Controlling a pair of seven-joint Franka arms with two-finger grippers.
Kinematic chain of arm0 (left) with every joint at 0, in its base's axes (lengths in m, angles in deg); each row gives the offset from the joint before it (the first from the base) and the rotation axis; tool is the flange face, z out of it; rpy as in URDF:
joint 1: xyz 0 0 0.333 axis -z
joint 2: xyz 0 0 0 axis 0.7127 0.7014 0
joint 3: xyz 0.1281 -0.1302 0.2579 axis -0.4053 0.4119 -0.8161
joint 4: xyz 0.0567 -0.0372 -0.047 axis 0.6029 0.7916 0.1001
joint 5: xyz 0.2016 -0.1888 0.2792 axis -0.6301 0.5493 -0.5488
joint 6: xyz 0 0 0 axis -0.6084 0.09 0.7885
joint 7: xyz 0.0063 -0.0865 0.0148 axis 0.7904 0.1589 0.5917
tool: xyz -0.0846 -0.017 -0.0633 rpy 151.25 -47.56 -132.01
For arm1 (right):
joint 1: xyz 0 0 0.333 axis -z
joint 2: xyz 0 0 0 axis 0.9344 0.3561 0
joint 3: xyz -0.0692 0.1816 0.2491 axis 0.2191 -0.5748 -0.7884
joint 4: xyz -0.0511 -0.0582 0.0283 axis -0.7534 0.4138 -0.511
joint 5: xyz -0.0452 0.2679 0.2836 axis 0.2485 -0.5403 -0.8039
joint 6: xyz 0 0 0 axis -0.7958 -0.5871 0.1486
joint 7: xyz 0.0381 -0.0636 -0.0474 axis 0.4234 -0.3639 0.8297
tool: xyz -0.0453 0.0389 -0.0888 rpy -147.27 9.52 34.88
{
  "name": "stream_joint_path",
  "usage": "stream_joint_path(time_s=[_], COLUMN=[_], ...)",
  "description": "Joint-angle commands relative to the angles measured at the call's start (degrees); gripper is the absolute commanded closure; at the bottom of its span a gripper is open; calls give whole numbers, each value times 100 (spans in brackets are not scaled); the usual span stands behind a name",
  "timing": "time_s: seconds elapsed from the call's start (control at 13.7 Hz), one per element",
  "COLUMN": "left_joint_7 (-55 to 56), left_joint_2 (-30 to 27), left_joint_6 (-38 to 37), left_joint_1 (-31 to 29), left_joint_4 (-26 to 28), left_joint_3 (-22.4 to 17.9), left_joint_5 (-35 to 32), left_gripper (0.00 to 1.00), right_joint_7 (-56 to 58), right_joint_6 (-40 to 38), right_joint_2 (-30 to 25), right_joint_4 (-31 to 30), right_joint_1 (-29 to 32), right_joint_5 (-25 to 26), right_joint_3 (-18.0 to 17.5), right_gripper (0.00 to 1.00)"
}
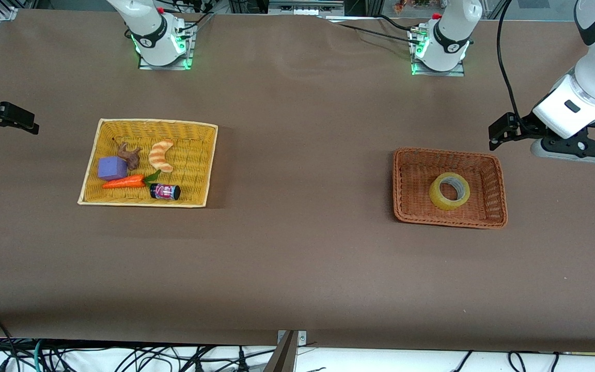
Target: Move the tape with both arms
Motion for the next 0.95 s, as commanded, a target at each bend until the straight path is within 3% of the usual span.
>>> stream_joint_path(time_s=[0.0, 0.88], left_joint_7=[73, 20], left_joint_2=[-131, 27], left_joint_6=[-23, -287], left_joint_1=[93, -57], left_joint_4=[152, -59], left_joint_3=[-98, -89], left_joint_5=[84, 84], left_gripper=[0, 0], right_joint_7=[61, 69], right_joint_6=[-41, -41], right_joint_2=[45, 45], right_joint_4=[128, 128], right_joint_1=[19, 27], right_joint_5=[-82, -91], right_joint_3=[17, 26], right_gripper=[0, 0])
